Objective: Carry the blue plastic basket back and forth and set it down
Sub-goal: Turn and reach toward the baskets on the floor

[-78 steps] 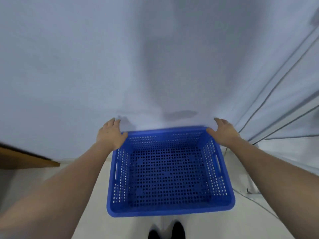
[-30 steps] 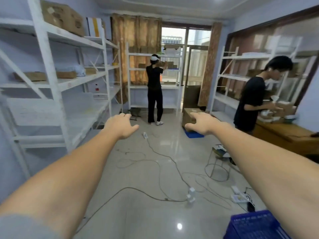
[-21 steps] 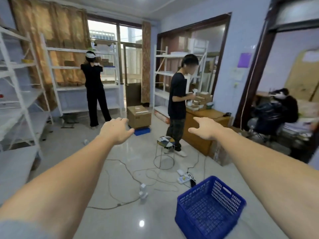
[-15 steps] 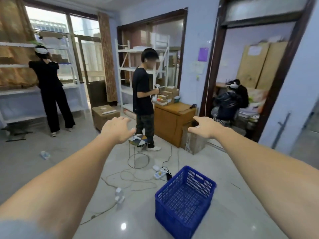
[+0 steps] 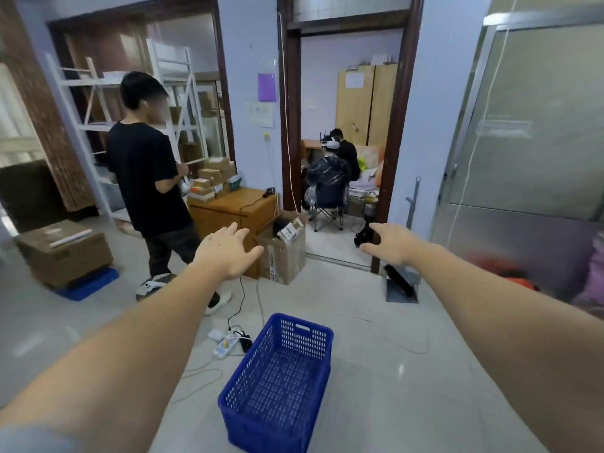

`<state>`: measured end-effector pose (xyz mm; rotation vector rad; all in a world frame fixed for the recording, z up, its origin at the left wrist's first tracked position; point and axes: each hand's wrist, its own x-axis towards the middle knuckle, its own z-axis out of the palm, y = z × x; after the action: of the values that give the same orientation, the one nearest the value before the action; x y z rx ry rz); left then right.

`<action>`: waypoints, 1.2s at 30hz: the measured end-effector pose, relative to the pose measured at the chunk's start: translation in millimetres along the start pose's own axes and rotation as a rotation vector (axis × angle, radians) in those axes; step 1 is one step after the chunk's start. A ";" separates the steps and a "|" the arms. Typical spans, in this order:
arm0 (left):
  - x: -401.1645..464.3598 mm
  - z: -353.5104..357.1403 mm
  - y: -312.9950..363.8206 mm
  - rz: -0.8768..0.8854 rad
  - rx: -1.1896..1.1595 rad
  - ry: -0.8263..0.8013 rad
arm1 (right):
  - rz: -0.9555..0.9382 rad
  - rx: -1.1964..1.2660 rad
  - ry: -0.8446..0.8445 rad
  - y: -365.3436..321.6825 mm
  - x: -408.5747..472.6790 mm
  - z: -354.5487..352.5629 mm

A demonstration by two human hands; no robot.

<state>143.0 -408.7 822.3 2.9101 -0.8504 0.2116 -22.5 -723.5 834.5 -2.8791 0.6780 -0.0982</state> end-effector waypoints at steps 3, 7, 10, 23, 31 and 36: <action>35.7 9.2 33.2 0.017 0.008 -0.002 | 0.013 -0.001 -0.003 36.5 24.0 -4.0; 76.7 19.5 66.6 0.011 0.028 -0.003 | 0.017 0.012 -0.013 70.4 58.1 -8.3; 106.6 27.8 82.3 0.000 0.033 -0.016 | 0.016 0.029 -0.032 91.8 86.4 -5.4; 270.2 67.3 90.4 -0.061 0.012 -0.038 | 0.002 0.059 -0.025 142.4 256.7 -0.7; 361.1 80.0 89.7 -0.084 0.029 -0.033 | 0.009 0.053 -0.025 171.1 365.7 -11.5; 402.1 95.1 77.9 -0.198 -0.011 -0.030 | -0.083 0.047 -0.067 161.9 457.4 7.3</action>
<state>446.1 -699.1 798.2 2.9682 -0.5595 0.1470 316.5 -1069.6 806.7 -2.8507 0.5374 -0.0288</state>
